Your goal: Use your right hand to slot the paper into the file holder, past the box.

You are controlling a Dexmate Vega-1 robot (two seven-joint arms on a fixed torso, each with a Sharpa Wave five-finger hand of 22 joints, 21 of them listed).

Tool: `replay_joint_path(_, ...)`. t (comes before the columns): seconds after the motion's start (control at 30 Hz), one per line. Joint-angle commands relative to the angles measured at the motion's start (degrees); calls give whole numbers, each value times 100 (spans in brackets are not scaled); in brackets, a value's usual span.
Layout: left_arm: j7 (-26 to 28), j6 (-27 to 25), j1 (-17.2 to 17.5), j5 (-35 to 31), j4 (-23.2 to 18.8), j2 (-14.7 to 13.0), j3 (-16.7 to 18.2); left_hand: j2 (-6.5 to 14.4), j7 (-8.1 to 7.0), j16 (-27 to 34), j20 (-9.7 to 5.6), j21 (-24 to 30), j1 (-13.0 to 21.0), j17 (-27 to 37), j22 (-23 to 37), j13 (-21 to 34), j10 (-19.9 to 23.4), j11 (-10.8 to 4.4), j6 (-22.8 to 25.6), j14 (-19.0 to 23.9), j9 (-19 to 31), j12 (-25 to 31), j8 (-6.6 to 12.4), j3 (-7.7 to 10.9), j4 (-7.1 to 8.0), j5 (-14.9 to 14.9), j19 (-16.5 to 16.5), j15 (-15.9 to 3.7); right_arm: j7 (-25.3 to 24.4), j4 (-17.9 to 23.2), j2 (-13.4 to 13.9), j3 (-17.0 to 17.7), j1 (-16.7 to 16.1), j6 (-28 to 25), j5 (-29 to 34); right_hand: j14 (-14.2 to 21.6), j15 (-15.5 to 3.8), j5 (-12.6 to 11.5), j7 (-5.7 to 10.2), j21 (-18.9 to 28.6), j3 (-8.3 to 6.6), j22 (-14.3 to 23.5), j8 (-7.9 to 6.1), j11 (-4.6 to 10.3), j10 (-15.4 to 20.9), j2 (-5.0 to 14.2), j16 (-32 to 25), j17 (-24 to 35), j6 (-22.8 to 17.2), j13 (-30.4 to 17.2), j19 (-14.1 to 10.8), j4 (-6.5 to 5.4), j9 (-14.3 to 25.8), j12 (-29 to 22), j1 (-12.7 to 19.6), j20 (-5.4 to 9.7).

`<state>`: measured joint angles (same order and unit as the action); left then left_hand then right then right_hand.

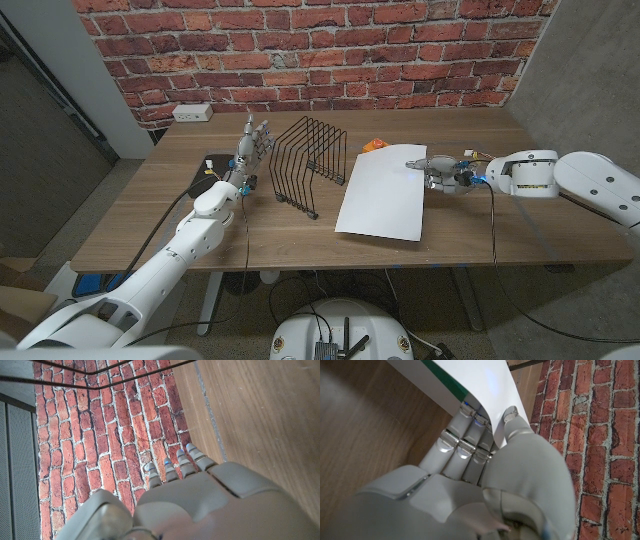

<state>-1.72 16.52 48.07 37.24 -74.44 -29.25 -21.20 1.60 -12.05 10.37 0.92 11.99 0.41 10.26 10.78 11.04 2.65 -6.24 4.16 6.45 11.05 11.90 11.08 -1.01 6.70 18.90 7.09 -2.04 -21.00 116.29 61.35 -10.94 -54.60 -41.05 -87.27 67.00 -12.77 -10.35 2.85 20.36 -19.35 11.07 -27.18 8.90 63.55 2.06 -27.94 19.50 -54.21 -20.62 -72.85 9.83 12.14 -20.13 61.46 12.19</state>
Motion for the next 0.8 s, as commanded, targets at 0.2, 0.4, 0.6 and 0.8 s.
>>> replay_joint_path(0.2,1,2,3,1,-3,0,1,51,-51,35,-9,48,-4,15,33,33,-4,-43,0,50,31,44,34,6,37,11,40,4,-142,408,260,71,125,-52,197,75,-15,17,-8,54,-21,24,-54,15,71,-5,7,38,-59,-59,28,-33,24,-37,78,-4)
replay_joint_path(0.4,1,3,3,1,-1,0,0,51,-51,36,-8,48,-4,15,33,33,-6,-46,1,52,31,43,35,7,37,11,40,6,-192,530,367,52,235,-156,289,85,-15,19,-15,64,-15,28,-58,29,71,-8,14,52,-57,-85,41,-42,25,-32,76,0)
replay_joint_path(0.6,-1,7,2,0,5,2,0,52,-51,36,-9,46,-3,15,33,33,-5,-46,3,51,31,43,36,7,37,12,36,3,-295,666,437,133,174,-117,340,86,-16,18,-20,73,-14,33,-60,32,70,-8,27,64,-52,-112,57,-44,27,-27,88,0)
replay_joint_path(0.8,-1,7,3,0,4,2,0,52,-51,37,-9,46,-4,15,33,33,-11,-37,5,55,31,41,36,7,37,11,36,7,-425,846,595,272,97,-117,402,99,-18,19,-23,86,-12,39,-68,23,76,-6,32,84,-56,-143,72,-47,30,-24,100,1)
